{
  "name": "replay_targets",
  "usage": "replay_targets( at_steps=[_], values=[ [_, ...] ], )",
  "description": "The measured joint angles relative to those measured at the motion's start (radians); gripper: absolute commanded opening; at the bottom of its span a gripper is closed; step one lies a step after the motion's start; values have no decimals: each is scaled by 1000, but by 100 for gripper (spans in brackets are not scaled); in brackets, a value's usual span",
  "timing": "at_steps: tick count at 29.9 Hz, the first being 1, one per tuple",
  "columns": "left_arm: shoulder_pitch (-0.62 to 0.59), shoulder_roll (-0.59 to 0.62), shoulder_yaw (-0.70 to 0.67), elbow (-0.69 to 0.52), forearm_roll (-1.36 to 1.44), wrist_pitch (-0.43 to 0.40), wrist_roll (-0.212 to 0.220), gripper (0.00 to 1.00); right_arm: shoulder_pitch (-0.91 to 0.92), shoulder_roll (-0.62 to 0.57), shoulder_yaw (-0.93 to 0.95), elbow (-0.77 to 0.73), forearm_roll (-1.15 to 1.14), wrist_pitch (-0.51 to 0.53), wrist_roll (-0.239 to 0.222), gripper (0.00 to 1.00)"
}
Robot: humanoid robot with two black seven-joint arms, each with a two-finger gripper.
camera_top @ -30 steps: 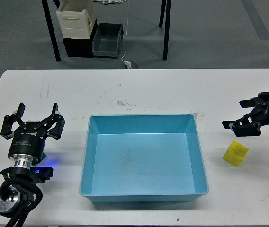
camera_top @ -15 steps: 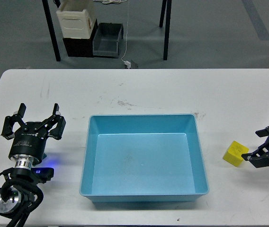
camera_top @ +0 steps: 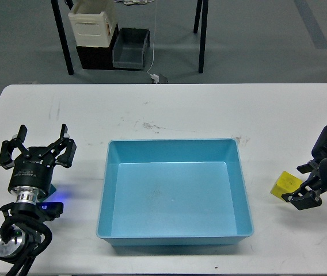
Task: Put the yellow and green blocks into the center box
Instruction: 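Close the right gripper on the yellow cube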
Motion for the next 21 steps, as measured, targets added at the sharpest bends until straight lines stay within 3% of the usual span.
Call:
replay_targets(
  at_steps=[9, 21],
  values=[
    [-3, -7, -1, 28, 2, -1, 0, 100, 4, 97, -12, -100, 0, 0, 0, 89],
    [-9, -8, -5, 29, 2, -2, 0, 100, 33, 159, -18, -131, 0, 0, 0, 30]
  ],
)
